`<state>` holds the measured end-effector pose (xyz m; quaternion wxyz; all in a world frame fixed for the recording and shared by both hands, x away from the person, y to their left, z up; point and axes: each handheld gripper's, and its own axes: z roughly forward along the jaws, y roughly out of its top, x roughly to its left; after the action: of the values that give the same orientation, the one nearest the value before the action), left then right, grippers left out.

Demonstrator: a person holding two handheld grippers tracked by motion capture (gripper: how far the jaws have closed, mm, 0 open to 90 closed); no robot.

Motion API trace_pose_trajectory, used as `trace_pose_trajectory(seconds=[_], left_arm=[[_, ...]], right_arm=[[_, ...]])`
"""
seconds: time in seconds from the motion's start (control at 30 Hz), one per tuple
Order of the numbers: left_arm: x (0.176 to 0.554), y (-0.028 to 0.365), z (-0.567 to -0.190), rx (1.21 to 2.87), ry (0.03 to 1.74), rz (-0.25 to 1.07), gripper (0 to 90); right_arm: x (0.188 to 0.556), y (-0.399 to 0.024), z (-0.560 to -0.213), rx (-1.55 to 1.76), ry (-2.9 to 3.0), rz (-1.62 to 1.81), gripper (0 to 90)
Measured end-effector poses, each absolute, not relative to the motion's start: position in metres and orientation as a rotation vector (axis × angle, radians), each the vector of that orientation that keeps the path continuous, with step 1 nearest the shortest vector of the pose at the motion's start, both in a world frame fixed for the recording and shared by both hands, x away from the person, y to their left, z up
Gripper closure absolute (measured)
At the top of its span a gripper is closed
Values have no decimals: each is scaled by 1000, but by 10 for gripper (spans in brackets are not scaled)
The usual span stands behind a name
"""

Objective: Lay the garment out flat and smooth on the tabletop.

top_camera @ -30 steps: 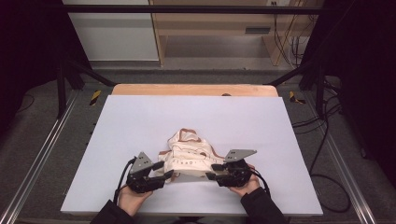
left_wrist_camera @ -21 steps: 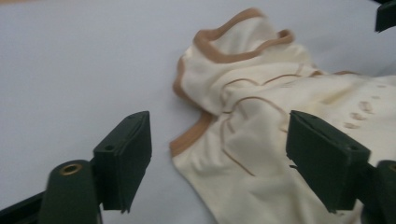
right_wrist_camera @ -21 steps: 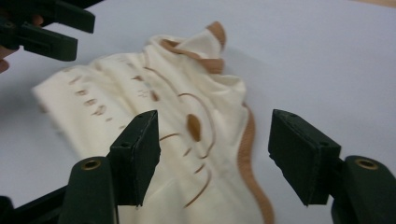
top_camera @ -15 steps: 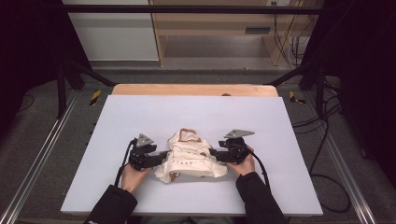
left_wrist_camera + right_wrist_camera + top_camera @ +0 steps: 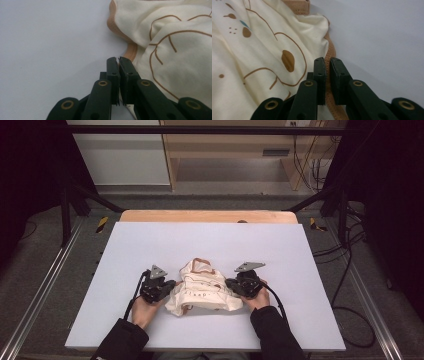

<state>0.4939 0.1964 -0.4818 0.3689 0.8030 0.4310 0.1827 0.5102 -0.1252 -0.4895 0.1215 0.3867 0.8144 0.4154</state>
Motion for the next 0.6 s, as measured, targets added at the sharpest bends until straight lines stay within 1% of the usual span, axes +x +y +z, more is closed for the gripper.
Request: trace_pose_trajectory(seconds=[0.1,0.13,0.27,0.4,0.57,0.6], left_arm=[[491,199,-477,2044,1105,464,872],[485,201,-472,2035,1097,499,873],[468,211,-465,2030,1107,533,873],[453,220,-462,2014,1143,515,870],[441,220,-466,2051,1152,479,866],[439,219,-468,2065,1155,478,860]], right_arm=[[507,-126,-485,1126,2378,1213,864],[505,-128,-483,1121,2374,1216,864],[495,-134,-472,1099,2344,1233,863],[482,-141,-467,1099,2346,1227,861],[475,-140,-473,1113,2423,1182,854],[475,-137,-476,1118,2447,1160,815]])
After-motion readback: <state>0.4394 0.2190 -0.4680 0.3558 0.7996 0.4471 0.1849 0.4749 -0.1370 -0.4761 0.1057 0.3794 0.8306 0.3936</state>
